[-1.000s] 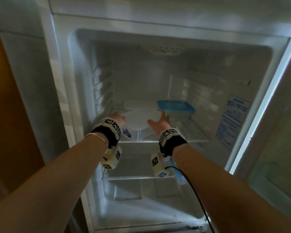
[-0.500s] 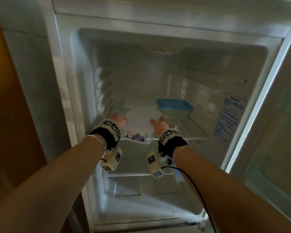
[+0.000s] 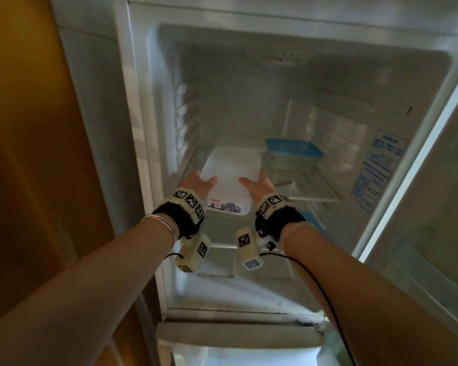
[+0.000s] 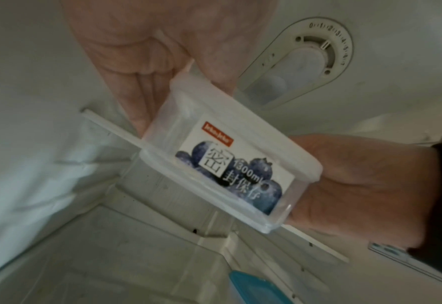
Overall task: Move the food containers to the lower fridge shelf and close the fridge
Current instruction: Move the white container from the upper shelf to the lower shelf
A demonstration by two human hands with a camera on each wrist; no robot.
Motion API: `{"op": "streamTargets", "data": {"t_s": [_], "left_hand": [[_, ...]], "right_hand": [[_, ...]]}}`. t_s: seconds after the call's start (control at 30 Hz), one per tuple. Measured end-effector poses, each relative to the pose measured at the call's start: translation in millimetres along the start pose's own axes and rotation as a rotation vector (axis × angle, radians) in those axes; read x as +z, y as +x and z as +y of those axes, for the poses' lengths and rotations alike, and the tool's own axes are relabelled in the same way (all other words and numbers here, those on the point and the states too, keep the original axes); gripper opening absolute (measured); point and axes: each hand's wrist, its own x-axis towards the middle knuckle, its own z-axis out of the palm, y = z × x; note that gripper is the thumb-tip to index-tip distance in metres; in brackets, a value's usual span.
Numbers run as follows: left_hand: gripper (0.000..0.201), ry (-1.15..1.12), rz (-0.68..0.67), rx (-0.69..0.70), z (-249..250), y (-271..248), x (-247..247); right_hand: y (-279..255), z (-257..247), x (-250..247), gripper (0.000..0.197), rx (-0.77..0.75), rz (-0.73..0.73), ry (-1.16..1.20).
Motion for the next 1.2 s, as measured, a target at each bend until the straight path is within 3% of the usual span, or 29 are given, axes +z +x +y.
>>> {"op": "streamTargets", "data": {"t_s": [0.2,0.6,0.73,0.9,1.2], "left_hand": [[0.062,-0.021,-0.009,0.025,-9.5,-29.9,-5.5],[0.043,-0.038,-0.116,0.188,-47.1,-71.8,-7.0],[0.044,-0.082,-0.221,0.143,-64.6,-84.0,5.8],[0.045,-0.087,-0.303,0.109,-87.3,-82.9,25.8],[0.044,0.047,-0.284,0.026,-102.3,-34.7,50.6]], "right_hand": [[-33.9,6.0,3.3,0.072,-0.003,-0.007,-0.061],[-110.1,22.4,-7.0,0.057,0.022,0.130,-0.202],[-125.8,37.7,-9.3,0.056,0.074,0.138,-0.229],[-128.0,56.4,-2.1,0.051,0.140,0.147,-0.317],[-74.2,84.4,19.8,0.062,0.247,0.032,-0.334]]}}
